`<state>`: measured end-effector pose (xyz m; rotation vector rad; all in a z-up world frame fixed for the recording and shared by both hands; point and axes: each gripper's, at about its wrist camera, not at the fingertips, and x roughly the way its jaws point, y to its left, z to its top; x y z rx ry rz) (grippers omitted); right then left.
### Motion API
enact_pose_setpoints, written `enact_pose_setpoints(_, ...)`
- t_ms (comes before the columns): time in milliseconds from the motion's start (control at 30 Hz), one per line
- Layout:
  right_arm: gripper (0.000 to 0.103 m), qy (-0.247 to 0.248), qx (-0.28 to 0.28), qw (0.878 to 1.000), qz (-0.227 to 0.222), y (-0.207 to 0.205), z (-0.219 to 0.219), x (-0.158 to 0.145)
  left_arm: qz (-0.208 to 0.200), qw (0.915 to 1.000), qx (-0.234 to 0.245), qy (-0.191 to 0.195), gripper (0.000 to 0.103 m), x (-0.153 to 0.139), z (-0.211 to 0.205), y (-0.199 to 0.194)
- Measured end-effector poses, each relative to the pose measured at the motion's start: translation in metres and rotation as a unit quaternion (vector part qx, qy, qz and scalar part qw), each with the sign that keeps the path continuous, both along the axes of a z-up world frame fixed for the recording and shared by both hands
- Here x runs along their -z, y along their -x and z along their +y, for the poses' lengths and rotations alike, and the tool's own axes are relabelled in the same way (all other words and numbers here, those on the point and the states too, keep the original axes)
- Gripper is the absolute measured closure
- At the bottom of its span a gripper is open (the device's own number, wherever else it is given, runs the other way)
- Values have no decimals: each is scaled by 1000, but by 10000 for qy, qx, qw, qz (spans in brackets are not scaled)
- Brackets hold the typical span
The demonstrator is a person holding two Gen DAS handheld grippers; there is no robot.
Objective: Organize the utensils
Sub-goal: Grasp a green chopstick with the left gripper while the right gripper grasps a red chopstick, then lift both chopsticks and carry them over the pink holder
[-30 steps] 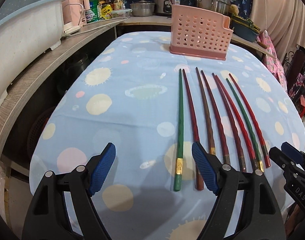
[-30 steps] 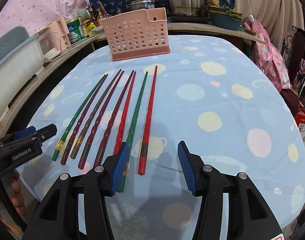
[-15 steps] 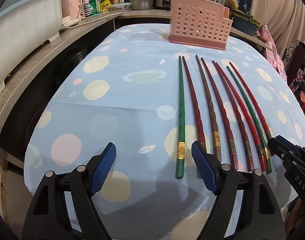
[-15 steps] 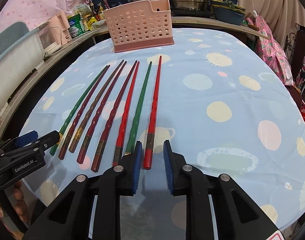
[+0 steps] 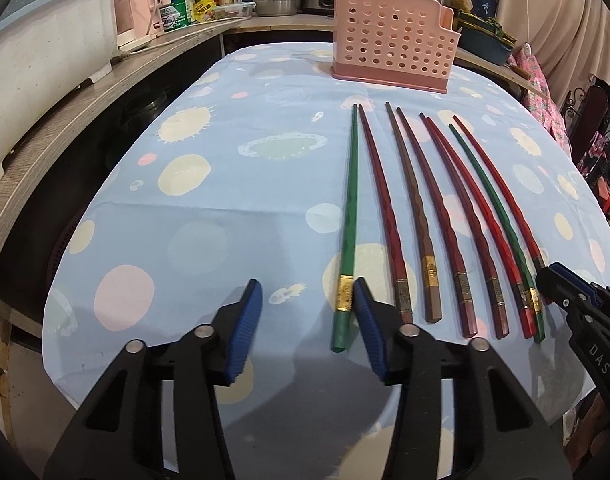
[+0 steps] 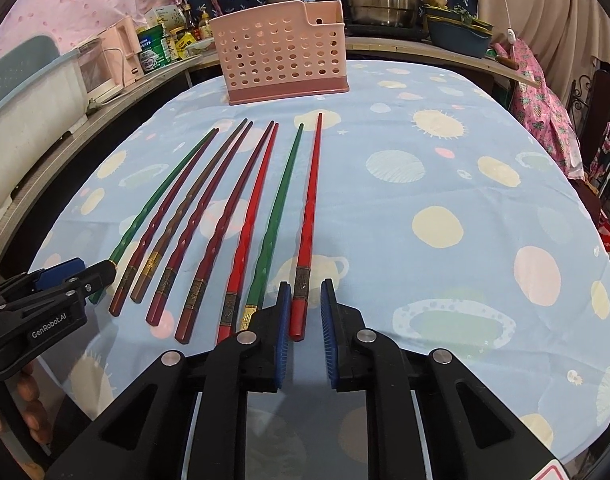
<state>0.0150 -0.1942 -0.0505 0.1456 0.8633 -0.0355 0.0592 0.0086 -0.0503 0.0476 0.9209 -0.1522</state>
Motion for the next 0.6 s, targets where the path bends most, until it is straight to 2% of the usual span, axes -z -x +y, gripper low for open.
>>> enact_pose_setpoints(200,96,-35,32,10000,-3,1,-3,1,64,9999,29,133,88,-1,3,-1)
enact_pose_setpoints(267,96,-31,33,10000,-2,1,-4,1,79,9998,41,167,92,-1,4,-1)
enact_pose_setpoints(600,96,-101,63,9999,-94,7,-7,-6,137,9995,12,285,95,-6,9,-1)
